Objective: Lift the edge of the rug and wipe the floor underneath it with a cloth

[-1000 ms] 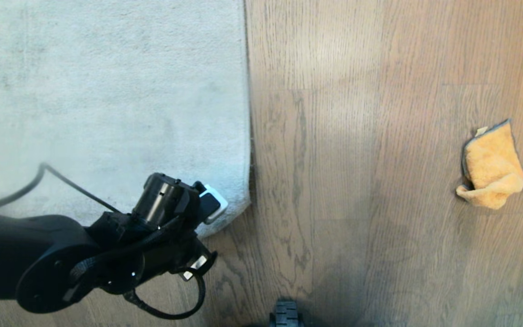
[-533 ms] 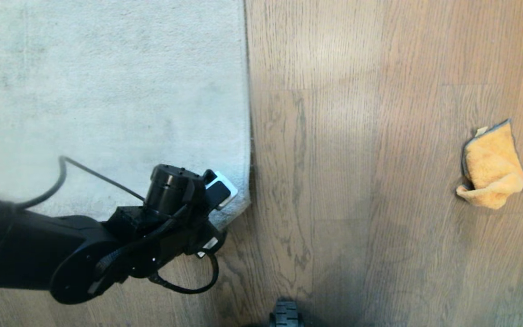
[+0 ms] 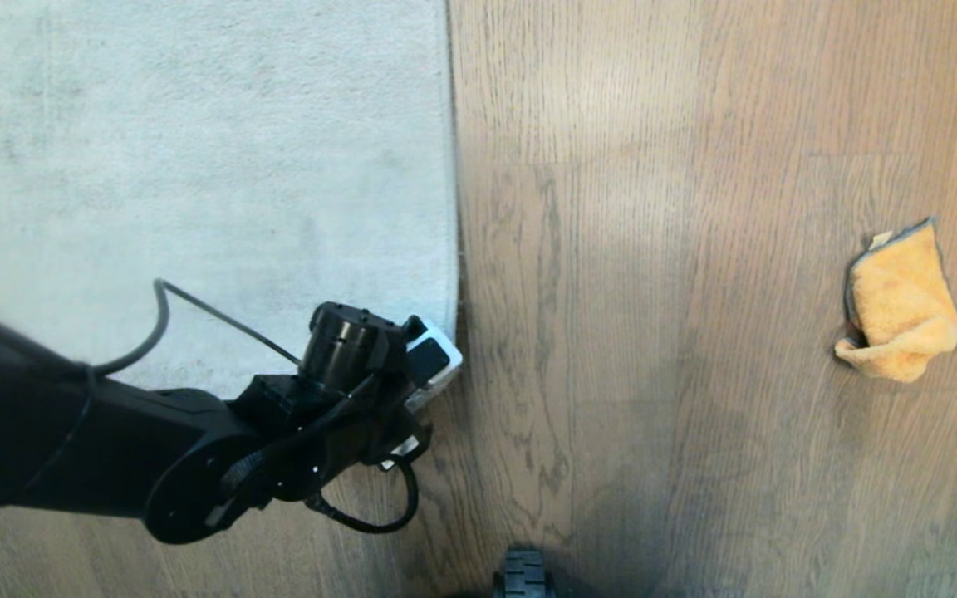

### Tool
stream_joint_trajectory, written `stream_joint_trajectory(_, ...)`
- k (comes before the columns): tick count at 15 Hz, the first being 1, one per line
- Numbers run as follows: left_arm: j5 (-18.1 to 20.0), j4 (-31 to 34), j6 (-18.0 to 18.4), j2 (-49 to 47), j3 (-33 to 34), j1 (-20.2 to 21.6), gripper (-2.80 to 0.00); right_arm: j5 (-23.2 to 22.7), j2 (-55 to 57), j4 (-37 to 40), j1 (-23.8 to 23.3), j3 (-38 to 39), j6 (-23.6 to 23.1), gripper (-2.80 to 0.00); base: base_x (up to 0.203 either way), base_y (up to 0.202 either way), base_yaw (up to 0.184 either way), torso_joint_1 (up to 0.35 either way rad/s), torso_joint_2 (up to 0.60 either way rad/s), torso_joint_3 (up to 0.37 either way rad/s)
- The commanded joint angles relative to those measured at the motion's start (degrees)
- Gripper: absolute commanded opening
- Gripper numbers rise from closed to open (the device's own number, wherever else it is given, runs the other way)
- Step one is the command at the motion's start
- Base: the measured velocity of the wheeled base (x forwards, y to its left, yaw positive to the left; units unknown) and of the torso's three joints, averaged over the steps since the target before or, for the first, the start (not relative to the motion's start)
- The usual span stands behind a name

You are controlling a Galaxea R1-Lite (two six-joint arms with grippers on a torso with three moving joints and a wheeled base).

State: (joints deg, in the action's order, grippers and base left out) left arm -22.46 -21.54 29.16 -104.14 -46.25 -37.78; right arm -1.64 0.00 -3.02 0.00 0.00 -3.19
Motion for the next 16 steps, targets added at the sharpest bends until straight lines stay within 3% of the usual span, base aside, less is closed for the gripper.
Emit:
stream_joint_trajectory(1, -0.6, -0.2, 1.9, -1.0, -0.7, 0.1, 0.00, 0.0, 0.0, -0.1, 0.0, 0.0, -0.1, -2.80, 0.000, 0.000, 0.000, 0.000, 0.00, 0.000)
stream_joint_trajectory(4, -1.8, -1.6, 3.2, -1.8, -0.8, -0.5, 0.00, 0.0, 0.0, -0.1, 0.0, 0.0, -0.1, -2.80, 0.000, 0.000, 0.000, 0.000, 0.00, 0.000)
stream_joint_trajectory(13, -2.0, -18.7, 14.4, -6.7, -0.3, 0.2, 0.00, 0.0, 0.0, -0.1, 0.0, 0.0, -0.1, -2.80, 0.000, 0.000, 0.000, 0.000, 0.00, 0.000)
stream_joint_trajectory(16, -2.1, -19.1, 14.2, -6.4, 0.0, 0.1, 0.00, 0.0, 0.0, -0.1, 0.0, 0.0, -0.1, -2.80, 0.000, 0.000, 0.000, 0.000, 0.00, 0.000)
